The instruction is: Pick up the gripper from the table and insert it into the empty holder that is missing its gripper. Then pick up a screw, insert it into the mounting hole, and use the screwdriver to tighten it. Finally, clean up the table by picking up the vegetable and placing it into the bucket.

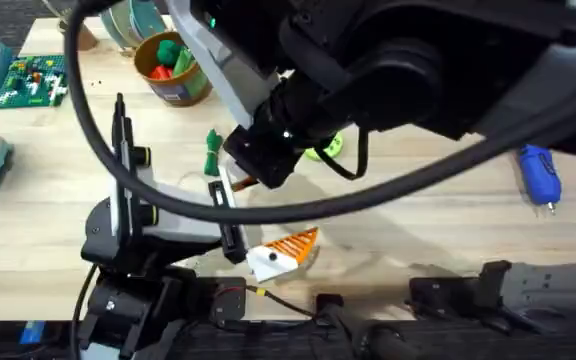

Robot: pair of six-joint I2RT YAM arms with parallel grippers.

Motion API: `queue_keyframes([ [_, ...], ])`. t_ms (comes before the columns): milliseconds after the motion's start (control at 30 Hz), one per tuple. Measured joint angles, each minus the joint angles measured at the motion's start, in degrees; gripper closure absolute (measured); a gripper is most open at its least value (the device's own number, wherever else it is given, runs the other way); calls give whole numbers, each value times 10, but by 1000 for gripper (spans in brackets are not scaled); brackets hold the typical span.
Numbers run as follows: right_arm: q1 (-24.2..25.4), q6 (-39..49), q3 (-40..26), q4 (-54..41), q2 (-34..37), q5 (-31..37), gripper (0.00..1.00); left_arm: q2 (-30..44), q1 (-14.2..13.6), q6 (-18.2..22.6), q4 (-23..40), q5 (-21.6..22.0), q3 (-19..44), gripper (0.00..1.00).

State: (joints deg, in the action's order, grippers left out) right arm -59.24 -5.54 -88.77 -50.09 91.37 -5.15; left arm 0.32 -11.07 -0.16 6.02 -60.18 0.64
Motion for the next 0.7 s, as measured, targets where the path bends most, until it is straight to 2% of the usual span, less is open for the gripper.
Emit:
queue_keyframes([
  [700,-2,0,0,-26,1,0,996,0,0,0,0,-2,0,8],
])
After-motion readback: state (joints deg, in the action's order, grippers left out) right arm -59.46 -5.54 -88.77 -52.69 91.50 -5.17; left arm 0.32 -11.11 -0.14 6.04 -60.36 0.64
